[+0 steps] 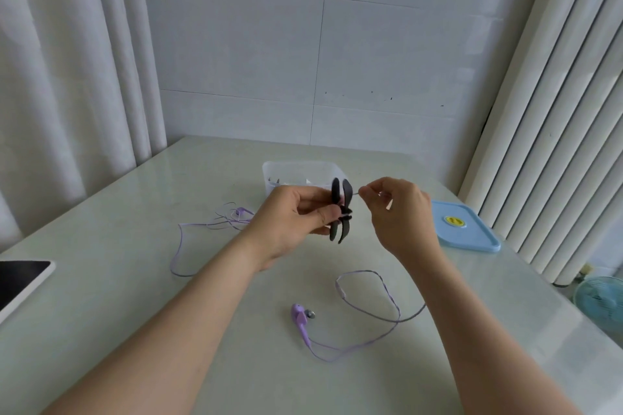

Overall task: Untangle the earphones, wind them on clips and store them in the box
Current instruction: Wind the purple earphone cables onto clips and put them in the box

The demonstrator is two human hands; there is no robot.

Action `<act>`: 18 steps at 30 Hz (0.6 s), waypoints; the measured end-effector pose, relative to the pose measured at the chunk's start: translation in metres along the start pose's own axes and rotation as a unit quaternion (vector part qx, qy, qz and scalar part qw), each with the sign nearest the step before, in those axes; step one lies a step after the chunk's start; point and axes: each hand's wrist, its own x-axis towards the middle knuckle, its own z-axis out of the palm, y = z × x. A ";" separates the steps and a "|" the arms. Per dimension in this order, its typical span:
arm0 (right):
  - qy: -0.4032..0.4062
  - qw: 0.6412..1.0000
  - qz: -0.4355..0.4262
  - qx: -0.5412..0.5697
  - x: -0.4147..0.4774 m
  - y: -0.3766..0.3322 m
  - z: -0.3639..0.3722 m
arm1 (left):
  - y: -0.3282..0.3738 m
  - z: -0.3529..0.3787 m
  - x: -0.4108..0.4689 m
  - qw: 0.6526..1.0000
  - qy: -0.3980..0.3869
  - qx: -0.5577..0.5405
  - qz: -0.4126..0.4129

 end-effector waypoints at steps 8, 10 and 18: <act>-0.209 0.978 -0.021 -0.017 -0.014 -0.020 -0.002 | 0.000 -0.006 0.006 0.983 0.168 -0.080 -0.007; -0.254 0.966 -0.052 -0.002 -0.018 -0.027 -0.005 | -0.001 -0.008 0.008 0.977 0.193 -0.091 -0.020; -0.263 0.953 -0.083 0.122 -0.026 -0.044 -0.013 | -0.008 -0.010 0.009 0.979 0.197 -0.035 -0.039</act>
